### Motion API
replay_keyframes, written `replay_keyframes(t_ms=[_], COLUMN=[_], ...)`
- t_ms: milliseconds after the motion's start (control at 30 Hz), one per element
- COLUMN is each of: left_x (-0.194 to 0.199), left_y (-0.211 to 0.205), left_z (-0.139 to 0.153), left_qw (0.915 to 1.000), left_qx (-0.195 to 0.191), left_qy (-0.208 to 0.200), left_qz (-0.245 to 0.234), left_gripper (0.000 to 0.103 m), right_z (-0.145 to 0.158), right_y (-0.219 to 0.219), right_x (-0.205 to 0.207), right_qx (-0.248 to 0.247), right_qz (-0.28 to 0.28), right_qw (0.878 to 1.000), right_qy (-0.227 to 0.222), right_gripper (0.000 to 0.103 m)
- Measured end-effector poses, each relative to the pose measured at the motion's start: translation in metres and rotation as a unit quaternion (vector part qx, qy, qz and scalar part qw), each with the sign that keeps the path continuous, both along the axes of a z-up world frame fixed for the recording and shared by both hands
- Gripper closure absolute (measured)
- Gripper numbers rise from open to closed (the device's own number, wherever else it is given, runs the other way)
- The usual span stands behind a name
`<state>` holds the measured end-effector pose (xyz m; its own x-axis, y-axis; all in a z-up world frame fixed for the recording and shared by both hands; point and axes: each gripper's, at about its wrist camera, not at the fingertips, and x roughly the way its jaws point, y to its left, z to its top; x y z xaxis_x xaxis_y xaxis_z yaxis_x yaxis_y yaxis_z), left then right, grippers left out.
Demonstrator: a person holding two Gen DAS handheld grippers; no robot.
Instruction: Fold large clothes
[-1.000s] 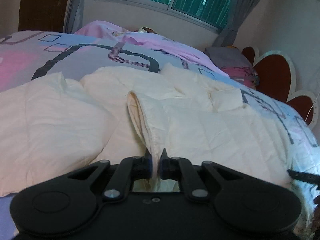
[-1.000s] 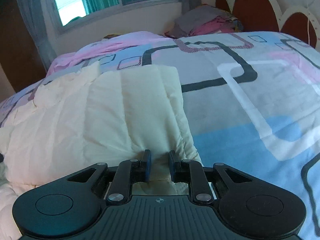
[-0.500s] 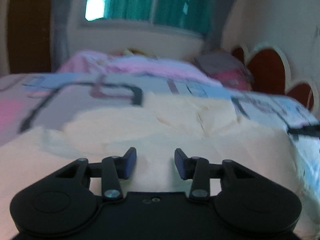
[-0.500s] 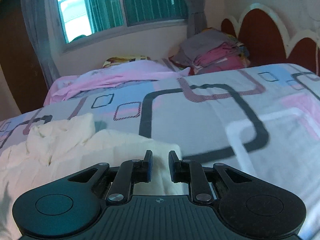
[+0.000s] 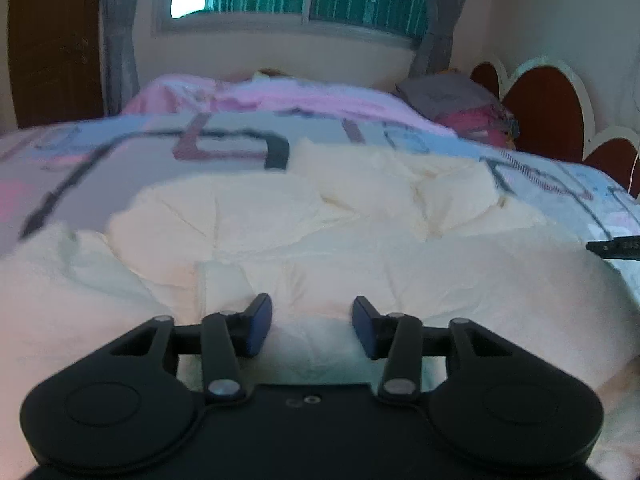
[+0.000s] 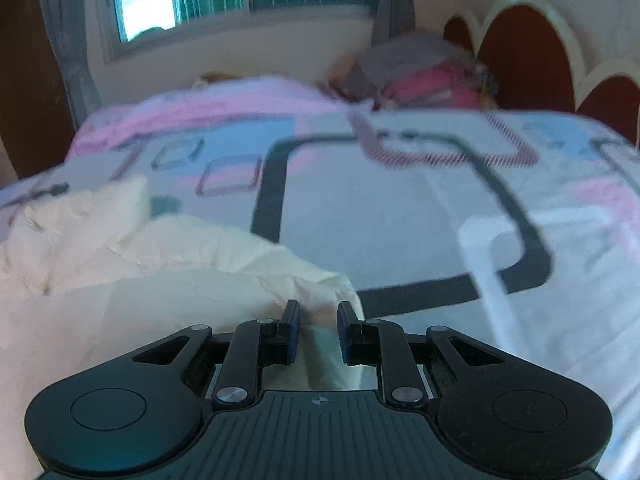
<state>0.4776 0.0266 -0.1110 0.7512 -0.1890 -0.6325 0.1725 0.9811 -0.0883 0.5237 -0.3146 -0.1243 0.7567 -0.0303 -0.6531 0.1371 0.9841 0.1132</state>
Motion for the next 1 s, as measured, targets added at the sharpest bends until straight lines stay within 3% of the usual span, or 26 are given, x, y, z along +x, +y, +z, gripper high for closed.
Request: replay_keyframes(t_ms=[100,233,400,500,667,700,733,767,800,900,1000], left_x=[-0.035,-0.068,-0.056,-0.054,-0.078,-0.085,-0.093,-0.101,-0.108,-0.128,-0.148], left_y=[0.005,-0.001,-0.006,-0.009,0.007,0.012,0.019,0.03,0.043,0.089,0.143], left_z=[0.014,0.014,-0.013,-0.016,-0.001,0.003,0.006,0.008,0.01,0.013,0.012], left_qw=[0.9996,0.9995,0.9998,0.9998,0.9998,0.9997,0.9995,0.999,0.9982,0.992,0.9796], left_qx=[-0.02,-0.029,-0.004,0.012,-0.018,-0.015,-0.016,-0.02,-0.027,-0.048,-0.062], left_qy=[-0.019,-0.015,0.02,0.016,0.001,-0.003,-0.006,-0.01,-0.009,-0.001,0.004], left_qz=[0.005,0.002,0.003,0.0,0.013,0.02,0.027,0.038,0.053,0.116,0.191], left_gripper=[0.055,0.055,0.055,0.054,0.038,0.036,0.035,0.035,0.036,0.041,0.046], right_z=[0.017,0.018,-0.012,-0.01,0.01,0.013,0.015,0.018,0.021,0.024,0.024], right_y=[0.007,0.017,0.031,0.034,0.036,0.036,0.036,0.037,0.039,0.044,0.046], right_x=[-0.043,-0.086,-0.085,-0.085,-0.108,-0.112,-0.117,-0.122,-0.128,-0.138,-0.14], right_qx=[0.01,0.026,0.014,0.008,0.012,0.013,0.014,0.011,0.007,0.004,0.013], right_qz=[0.01,0.014,0.019,0.016,0.016,0.018,0.017,0.013,0.015,0.022,0.015], right_qw=[1.0,1.0,0.999,0.999,1.0,1.0,1.0,1.0,1.0,1.0,1.0], right_qy=[-0.019,-0.007,0.047,0.047,0.023,0.021,0.019,0.012,0.002,-0.002,-0.001], right_gripper=[0.084,0.084,0.084,0.084,0.084,0.079,0.052,0.036,0.026,0.026,0.026])
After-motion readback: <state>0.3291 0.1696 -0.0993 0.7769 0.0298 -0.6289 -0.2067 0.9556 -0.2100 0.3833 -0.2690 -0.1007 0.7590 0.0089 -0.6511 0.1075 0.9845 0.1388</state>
